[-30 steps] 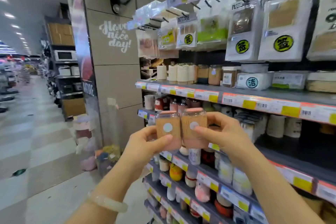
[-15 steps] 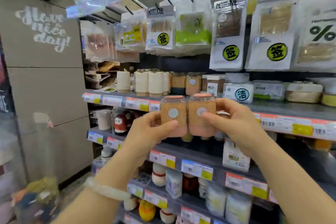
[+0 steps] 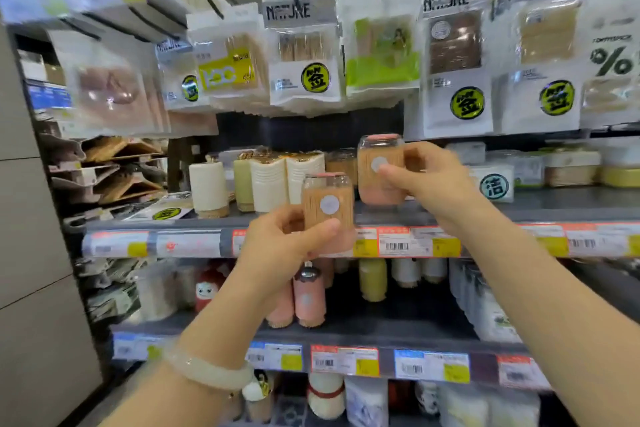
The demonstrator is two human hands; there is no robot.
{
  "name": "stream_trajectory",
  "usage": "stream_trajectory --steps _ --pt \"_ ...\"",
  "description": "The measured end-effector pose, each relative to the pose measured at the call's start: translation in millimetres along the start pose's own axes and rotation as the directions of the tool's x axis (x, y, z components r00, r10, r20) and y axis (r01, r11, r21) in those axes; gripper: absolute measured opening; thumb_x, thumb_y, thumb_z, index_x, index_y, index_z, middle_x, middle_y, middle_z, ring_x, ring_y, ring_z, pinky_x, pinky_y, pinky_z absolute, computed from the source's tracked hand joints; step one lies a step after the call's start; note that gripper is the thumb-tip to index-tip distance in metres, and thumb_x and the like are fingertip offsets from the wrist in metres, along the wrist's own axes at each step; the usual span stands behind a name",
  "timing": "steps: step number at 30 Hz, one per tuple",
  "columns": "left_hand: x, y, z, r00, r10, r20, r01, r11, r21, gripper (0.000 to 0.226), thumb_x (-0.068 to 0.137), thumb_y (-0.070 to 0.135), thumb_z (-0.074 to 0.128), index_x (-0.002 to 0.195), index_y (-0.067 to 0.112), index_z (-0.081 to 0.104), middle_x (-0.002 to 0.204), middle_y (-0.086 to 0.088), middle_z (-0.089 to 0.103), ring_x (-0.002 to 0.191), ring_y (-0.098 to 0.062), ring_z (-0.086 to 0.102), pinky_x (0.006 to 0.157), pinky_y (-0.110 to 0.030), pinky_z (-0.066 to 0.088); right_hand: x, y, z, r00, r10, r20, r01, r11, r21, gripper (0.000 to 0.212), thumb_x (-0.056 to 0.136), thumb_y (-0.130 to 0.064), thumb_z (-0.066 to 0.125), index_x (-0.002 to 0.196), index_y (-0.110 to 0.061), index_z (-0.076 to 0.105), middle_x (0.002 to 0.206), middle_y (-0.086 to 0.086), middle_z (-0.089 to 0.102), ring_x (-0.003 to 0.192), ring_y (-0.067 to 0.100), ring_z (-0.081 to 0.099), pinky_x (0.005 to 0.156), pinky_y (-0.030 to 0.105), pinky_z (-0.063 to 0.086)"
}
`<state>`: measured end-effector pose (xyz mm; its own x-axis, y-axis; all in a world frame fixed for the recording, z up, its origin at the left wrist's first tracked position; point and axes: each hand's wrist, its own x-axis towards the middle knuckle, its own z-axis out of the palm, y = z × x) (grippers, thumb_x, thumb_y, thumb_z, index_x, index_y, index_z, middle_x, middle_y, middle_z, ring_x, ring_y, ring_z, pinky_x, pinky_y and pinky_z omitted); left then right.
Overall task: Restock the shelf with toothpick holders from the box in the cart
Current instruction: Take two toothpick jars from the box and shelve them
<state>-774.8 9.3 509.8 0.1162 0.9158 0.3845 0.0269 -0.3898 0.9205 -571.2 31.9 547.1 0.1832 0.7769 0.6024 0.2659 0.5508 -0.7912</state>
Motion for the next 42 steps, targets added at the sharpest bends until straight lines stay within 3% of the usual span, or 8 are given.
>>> stream_trajectory --steps 9,16,29,34,36,38,40,42 --pt "3.9 -10.1 -7.8 0.998 0.008 0.055 -0.003 0.996 -0.086 0.024 0.075 0.018 0.075 0.098 0.021 0.069 0.091 0.008 0.074 0.088 -0.009 0.069 0.078 -0.028 0.056 34.2 18.3 26.8 0.991 0.127 0.046 -0.106 0.944 -0.313 0.025 0.079 -0.032 0.075 0.093 -0.015 0.063 0.091 0.002 0.065 0.09 0.021 0.063 0.076 0.036 0.054" --pt "2.4 -10.5 -11.0 0.999 0.004 0.044 0.0 0.996 -0.086 0.024 0.075 0.018 0.075 0.098 0.021 0.069 0.091 0.008 0.074 0.086 -0.008 0.07 0.073 -0.025 0.057 45.0 12.3 30.1 0.972 0.212 0.105 -0.132 0.855 -0.501 0.026 0.07 -0.011 0.081 0.092 -0.008 0.067 0.095 0.011 0.069 0.095 0.027 0.065 0.086 0.045 0.055" --pt "2.6 -7.7 -14.1 0.999 0.028 0.028 -0.026 0.998 -0.062 0.031 0.074 0.019 0.076 0.104 0.02 0.067 0.092 0.011 0.073 0.081 0.002 0.067 0.06 -0.009 0.05 57.5 7.6 46.5 0.973 0.218 0.074 -0.107 0.715 -0.691 0.031 0.074 -0.021 0.078 0.063 -0.014 0.05 0.063 -0.001 0.049 0.061 0.012 0.049 0.053 0.021 0.037" --pt "3.1 -7.3 -9.7 0.998 0.044 0.041 -0.04 0.996 -0.077 0.028 0.073 0.019 0.076 0.1 0.022 0.068 0.089 0.011 0.074 0.081 0.0 0.068 0.06 -0.011 0.051 51.2 6.9 39.8 0.978 0.198 0.061 -0.084 0.649 -0.756 0.031 0.076 -0.029 0.075 0.066 -0.008 0.055 0.066 0.005 0.054 0.061 0.015 0.052 0.051 0.025 0.039" --pt "3.4 -5.4 -7.2 0.997 0.068 0.039 -0.064 0.995 -0.082 0.027 0.073 0.02 0.075 0.098 0.024 0.068 0.089 0.012 0.074 0.084 -0.002 0.068 0.065 -0.013 0.052 41.5 4.3 32.5 0.998 0.047 0.043 -0.003 0.712 -0.702 0.031 0.082 -0.035 0.069 0.077 -0.005 0.065 0.077 0.008 0.063 0.074 0.02 0.058 0.064 0.031 0.047" --pt "5.2 -0.6 -2.5 0.994 0.107 0.025 -0.105 0.991 -0.082 0.025 0.073 0.021 0.075 0.096 0.026 0.068 0.09 0.013 0.073 0.085 -0.001 0.068 0.068 -0.015 0.053 24.4 -6.3 25.4 0.999 -0.024 0.029 0.034 0.911 -0.411 0.029 0.09 -0.038 0.06 0.088 -0.01 0.068 0.084 0.003 0.067 0.082 0.017 0.062 0.073 0.031 0.051" --pt "10.4 5.7 5.0 0.991 0.135 -0.005 -0.135 0.986 -0.096 0.021 0.075 0.02 0.075 0.093 0.027 0.067 0.089 0.012 0.073 0.084 -0.001 0.068 0.068 -0.016 0.055 7.1 -19.6 18.9 0.988 0.023 0.154 -0.012 0.997 -0.071 0.034 0.087 -0.046 0.056 0.09 -0.015 0.068 0.079 -0.001 0.068 0.076 0.013 0.062 0.072 0.029 0.053" --pt "17.5 11.1 14.2 0.988 0.152 -0.03 -0.154 0.984 -0.084 0.02 0.076 0.02 0.076 0.092 0.026 0.067 0.089 0.01 0.073 0.083 -0.004 0.068 0.071 -0.019 0.056 -2.8 -24.9 10.0 0.955 -0.016 0.296 0.009 1.0 0.026 0.042 0.073 -0.048 0.062 0.098 -0.016 0.068 0.086 0.0 0.071 0.078 0.012 0.064 0.073 0.028 0.053"
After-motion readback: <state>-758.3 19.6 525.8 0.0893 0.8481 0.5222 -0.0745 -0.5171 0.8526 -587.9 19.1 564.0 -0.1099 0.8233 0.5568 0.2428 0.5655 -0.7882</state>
